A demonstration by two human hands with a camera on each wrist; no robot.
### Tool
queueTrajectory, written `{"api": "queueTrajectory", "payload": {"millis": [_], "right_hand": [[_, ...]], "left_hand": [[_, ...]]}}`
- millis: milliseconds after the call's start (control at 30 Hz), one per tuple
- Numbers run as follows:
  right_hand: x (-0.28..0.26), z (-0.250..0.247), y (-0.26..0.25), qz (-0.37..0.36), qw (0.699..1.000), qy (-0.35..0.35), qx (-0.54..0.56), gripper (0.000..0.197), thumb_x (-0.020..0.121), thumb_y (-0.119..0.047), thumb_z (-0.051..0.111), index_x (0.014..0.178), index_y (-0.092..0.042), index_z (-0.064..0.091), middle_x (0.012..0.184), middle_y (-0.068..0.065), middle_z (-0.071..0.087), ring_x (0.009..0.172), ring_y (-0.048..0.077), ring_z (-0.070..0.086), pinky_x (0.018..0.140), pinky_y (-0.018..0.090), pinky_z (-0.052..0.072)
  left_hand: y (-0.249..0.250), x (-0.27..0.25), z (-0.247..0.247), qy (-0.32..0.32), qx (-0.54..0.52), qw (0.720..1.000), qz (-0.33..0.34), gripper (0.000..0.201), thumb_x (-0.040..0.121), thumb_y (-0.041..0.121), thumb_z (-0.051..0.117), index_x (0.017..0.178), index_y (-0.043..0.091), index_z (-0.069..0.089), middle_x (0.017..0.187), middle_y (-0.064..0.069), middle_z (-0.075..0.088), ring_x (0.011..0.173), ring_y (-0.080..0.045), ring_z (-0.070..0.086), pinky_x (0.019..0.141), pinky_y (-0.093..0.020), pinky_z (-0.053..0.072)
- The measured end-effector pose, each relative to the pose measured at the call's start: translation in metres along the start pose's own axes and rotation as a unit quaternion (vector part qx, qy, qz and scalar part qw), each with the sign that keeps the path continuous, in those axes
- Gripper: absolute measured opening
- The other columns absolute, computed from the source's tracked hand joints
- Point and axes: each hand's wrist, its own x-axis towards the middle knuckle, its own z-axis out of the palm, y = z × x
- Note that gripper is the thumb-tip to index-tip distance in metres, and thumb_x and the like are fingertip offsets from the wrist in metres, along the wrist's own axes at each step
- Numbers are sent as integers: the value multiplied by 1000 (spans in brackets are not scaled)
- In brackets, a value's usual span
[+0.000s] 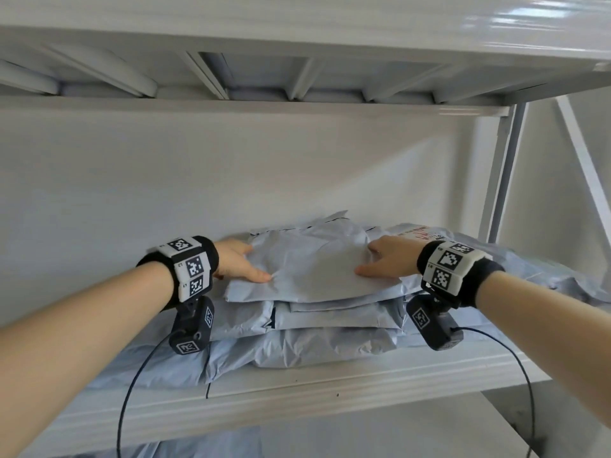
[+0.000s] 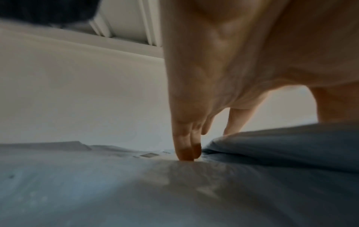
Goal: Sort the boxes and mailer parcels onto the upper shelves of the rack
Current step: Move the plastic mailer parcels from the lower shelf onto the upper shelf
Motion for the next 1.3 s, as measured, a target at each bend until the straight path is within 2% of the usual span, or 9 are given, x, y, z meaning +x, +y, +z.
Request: {"api": "queueTrajectory", "payload": {"millis": [133, 267, 333, 433, 633, 733, 867, 1033, 1300], "right_hand": [[0, 1, -6, -14, 999, 7, -40, 59, 94, -57, 45, 126, -9, 52, 121, 12, 57, 94, 21, 50, 83, 29, 39], [-3, 0, -6, -14, 997, 25, -65, 60, 97, -57, 36, 134, -11, 46, 136, 17, 45, 124, 33, 45, 104, 44, 38], [-9, -4, -7, -30, 995, 41, -85, 62, 98, -58, 31, 141, -15, 40, 141, 14, 43, 128, 32, 42, 106, 47, 37], [-23, -12, -15, -62, 987, 77, -124, 64, 97, -60, 26, 147, -20, 32, 148, 7, 38, 131, 27, 41, 106, 44, 37], [-67, -31, -53, -166, 962, 148, -156, 64, 97, -58, 28, 150, -23, 27, 151, 2, 35, 132, 22, 39, 106, 38, 36], [-96, -36, -81, -224, 947, 184, -141, 61, 96, -55, 31, 149, -23, 32, 150, 0, 37, 132, 20, 39, 106, 37, 36], [-136, -26, -124, -301, 925, 216, -89, 57, 96, -49, 36, 142, -17, 45, 144, 2, 46, 128, 22, 46, 104, 39, 39], [-170, 19, -172, -361, 902, 229, -59, 45, 96, -35, 53, 133, -9, 55, 137, 10, 53, 124, 29, 51, 99, 43, 43], [-179, 140, -228, -349, 914, 206, 3, 39, 90, -26, 66, 123, -7, 63, 130, 11, 60, 121, 29, 57, 96, 41, 49]], "left_hand": [[4, -2, 3, 54, 106, 992, 33, 88, 80, 61, 62, 150, 19, 29, 157, -9, 19, 143, -25, 24, 114, -33, 23], [9, -14, 0, 131, 117, 978, 111, 65, 86, 49, 62, 141, 18, 45, 150, -9, 34, 138, -22, 32, 109, -27, 25], [10, -26, -2, 171, 100, 968, 154, 56, 88, 45, 63, 136, 19, 51, 145, -7, 42, 133, -21, 38, 104, -24, 28], [10, -49, 2, 195, 61, 954, 220, 47, 88, 41, 63, 132, 25, 55, 140, 1, 48, 127, -14, 44, 100, -21, 29], [0, -105, 27, 167, 18, 921, 352, 35, 87, 35, 65, 122, 37, 61, 130, 23, 52, 112, 10, 47, 94, -13, 41], [-12, -131, 46, 135, -1, 902, 409, 28, 88, 27, 65, 116, 32, 67, 121, 21, 59, 107, 7, 53, 87, -14, 46], [-43, -157, 85, 79, -12, 882, 465, 25, 91, 19, 63, 115, 24, 68, 116, 15, 63, 99, 1, 61, 89, -17, 46], [-101, -171, 155, -15, -25, 894, 447, 24, 96, 23, 55, 117, 26, 65, 117, 15, 61, 100, -1, 59, 93, -24, 44], [-234, -161, 248, -65, -93, 963, 245, 22, 94, 16, 58, 112, 22, 69, 110, 12, 63, 101, -3, 59, 91, -16, 42]]}}
